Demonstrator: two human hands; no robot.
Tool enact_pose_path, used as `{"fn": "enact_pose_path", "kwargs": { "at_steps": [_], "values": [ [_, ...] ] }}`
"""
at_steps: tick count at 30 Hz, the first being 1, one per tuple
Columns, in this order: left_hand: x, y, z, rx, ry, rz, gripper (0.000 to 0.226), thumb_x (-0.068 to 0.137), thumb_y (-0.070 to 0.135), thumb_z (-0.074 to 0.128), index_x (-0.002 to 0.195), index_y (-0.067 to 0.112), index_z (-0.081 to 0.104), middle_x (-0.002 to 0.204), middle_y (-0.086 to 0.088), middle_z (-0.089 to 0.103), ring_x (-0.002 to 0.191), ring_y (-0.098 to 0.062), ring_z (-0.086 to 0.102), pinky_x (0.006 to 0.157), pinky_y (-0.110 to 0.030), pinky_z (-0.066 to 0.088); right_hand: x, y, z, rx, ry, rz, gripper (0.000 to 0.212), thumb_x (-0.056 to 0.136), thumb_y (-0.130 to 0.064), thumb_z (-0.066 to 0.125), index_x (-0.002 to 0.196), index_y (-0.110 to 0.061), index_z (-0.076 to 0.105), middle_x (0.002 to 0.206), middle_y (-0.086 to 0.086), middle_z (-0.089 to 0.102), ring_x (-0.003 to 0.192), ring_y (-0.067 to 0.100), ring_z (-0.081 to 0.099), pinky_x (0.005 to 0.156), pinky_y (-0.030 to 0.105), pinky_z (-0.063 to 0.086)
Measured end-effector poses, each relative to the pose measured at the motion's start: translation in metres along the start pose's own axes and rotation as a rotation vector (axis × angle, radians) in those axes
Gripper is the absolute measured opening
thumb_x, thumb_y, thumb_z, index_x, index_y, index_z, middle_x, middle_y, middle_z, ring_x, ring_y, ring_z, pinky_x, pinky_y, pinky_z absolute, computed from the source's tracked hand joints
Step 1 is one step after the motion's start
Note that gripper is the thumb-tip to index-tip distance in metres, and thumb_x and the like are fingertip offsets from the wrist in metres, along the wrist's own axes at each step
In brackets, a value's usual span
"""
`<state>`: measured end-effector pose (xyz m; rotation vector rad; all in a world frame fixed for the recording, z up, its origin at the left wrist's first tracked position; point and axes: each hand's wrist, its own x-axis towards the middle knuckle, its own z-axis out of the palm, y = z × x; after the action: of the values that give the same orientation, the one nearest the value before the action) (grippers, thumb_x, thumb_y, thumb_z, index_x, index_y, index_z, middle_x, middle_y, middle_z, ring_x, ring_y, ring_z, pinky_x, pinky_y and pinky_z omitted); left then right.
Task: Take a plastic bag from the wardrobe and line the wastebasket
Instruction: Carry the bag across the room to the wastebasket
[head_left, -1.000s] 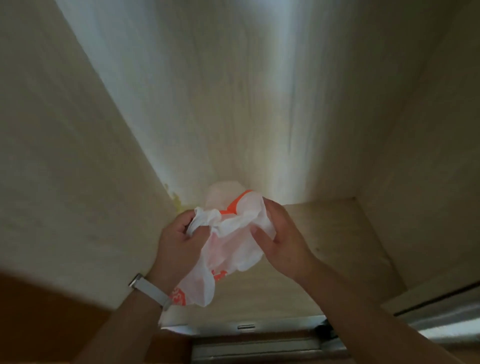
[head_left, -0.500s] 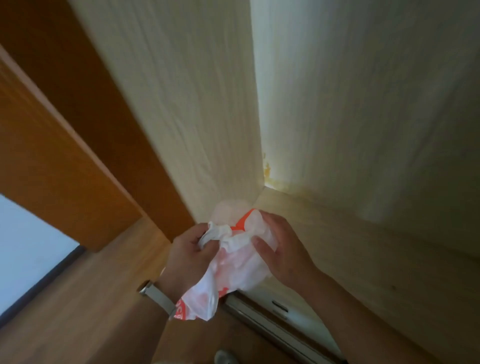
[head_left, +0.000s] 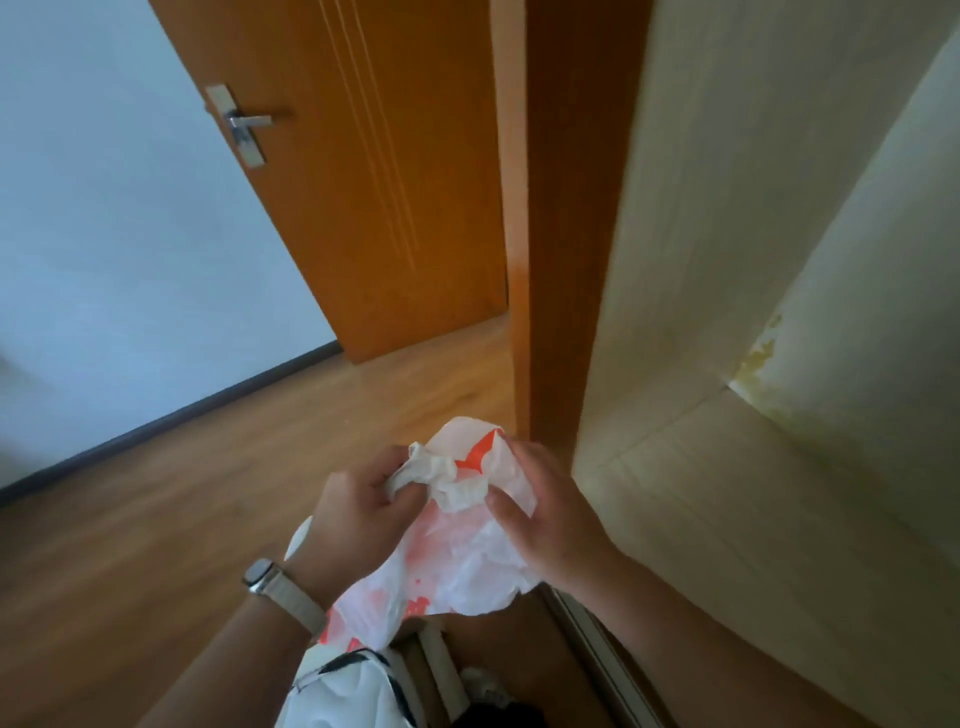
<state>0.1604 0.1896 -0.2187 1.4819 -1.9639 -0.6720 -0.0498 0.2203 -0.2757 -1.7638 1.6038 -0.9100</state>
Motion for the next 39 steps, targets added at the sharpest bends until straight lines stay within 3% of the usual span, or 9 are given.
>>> {"fn": "enact_pose_path", "kwargs": {
  "at_steps": [4, 8, 13, 19, 25, 29, 33, 37, 39],
  "values": [
    [0.013, -0.044, -0.030, -0.009, 0.084, -0.099, 0.020, 0.069, 0.040, 0.053, 0.076, 0.024, 0.064, 0.064, 0.004, 0.059, 0.057, -0.015, 0.054, 0.054, -0.034, 0.045, 0.038, -0.025, 0.035, 0.027, -0.088, -0.063, 0.058, 0.092, -0.066, 0.038, 0.142, -0.039, 0.029, 0.142, -0.016, 0.042, 0.129, 0.000, 0.039, 0.104, 0.037, 0.045],
    [0.026, -0.085, -0.054, -0.041, 0.132, -0.168, 0.016, 0.068, 0.040, 0.054, 0.077, 0.029, 0.062, 0.064, 0.006, 0.058, 0.056, -0.012, 0.052, 0.054, -0.030, 0.043, 0.081, -0.048, 0.068, -0.076, -0.160, -0.112, 0.065, 0.088, -0.076, 0.026, 0.144, -0.042, 0.023, 0.148, -0.017, 0.036, 0.133, 0.004, 0.037, 0.106, 0.033, 0.043],
    [0.034, -0.119, -0.087, -0.054, 0.239, -0.211, 0.022, 0.067, 0.038, 0.052, 0.078, 0.022, 0.063, 0.065, 0.001, 0.058, 0.058, -0.019, 0.053, 0.053, -0.027, 0.041, 0.126, -0.078, 0.103, -0.147, -0.225, -0.208, 0.061, 0.093, -0.068, 0.034, 0.145, -0.043, 0.018, 0.152, -0.020, 0.029, 0.136, 0.002, 0.032, 0.108, 0.027, 0.037],
    [0.016, -0.153, -0.138, 0.033, 0.360, -0.261, 0.031, 0.067, 0.039, 0.048, 0.076, 0.014, 0.064, 0.061, 0.001, 0.057, 0.059, -0.018, 0.053, 0.055, -0.035, 0.045, 0.160, -0.127, 0.147, -0.166, -0.331, -0.343, 0.057, 0.096, -0.058, 0.044, 0.146, -0.040, 0.023, 0.147, -0.020, 0.033, 0.122, -0.011, 0.027, 0.104, 0.022, 0.036],
    [-0.016, -0.183, -0.182, 0.067, 0.533, -0.349, 0.013, 0.070, 0.020, 0.056, 0.062, 0.015, 0.046, 0.056, 0.001, 0.044, 0.058, -0.018, 0.043, 0.052, -0.030, 0.036, 0.178, -0.172, 0.204, -0.144, -0.451, -0.527, 0.058, 0.096, -0.053, 0.048, 0.146, -0.035, 0.026, 0.143, -0.017, 0.038, 0.113, -0.012, 0.031, 0.095, 0.017, 0.036],
    [-0.036, -0.198, -0.206, 0.091, 0.645, -0.409, 0.017, 0.071, 0.019, 0.057, 0.061, 0.026, 0.045, 0.057, 0.006, 0.044, 0.057, -0.013, 0.042, 0.053, -0.028, 0.036, 0.192, -0.194, 0.246, -0.140, -0.526, -0.625, 0.058, 0.095, -0.057, 0.048, 0.145, -0.040, 0.025, 0.144, -0.018, 0.038, 0.117, -0.010, 0.032, 0.097, 0.020, 0.038],
    [-0.049, -0.211, -0.225, 0.093, 0.751, -0.502, 0.005, 0.073, 0.019, 0.057, 0.071, 0.015, 0.059, 0.063, -0.001, 0.053, 0.062, -0.021, 0.049, 0.055, -0.036, 0.044, 0.207, -0.220, 0.282, -0.138, -0.589, -0.716, 0.058, 0.094, -0.059, 0.047, 0.144, -0.043, 0.023, 0.143, -0.021, 0.037, 0.114, -0.008, 0.034, 0.092, 0.018, 0.038],
    [-0.048, -0.221, -0.241, 0.143, 0.845, -0.596, 0.013, 0.077, 0.012, 0.062, 0.072, 0.023, 0.058, 0.063, 0.008, 0.053, 0.062, -0.013, 0.049, 0.055, -0.021, 0.040, 0.232, -0.243, 0.310, -0.109, -0.674, -0.785, 0.057, 0.093, -0.060, 0.045, 0.144, -0.042, 0.025, 0.142, -0.018, 0.039, 0.116, -0.003, 0.039, 0.094, 0.028, 0.047],
    [-0.044, -0.229, -0.247, 0.168, 0.867, -0.653, 0.004, 0.077, 0.016, 0.061, 0.073, 0.019, 0.059, 0.064, 0.005, 0.054, 0.063, -0.014, 0.050, 0.056, -0.025, 0.042, 0.250, -0.253, 0.326, -0.080, -0.731, -0.804, 0.056, 0.094, -0.058, 0.046, 0.144, -0.041, 0.028, 0.141, -0.017, 0.042, 0.119, 0.003, 0.045, 0.095, 0.033, 0.050]
  ]
}}
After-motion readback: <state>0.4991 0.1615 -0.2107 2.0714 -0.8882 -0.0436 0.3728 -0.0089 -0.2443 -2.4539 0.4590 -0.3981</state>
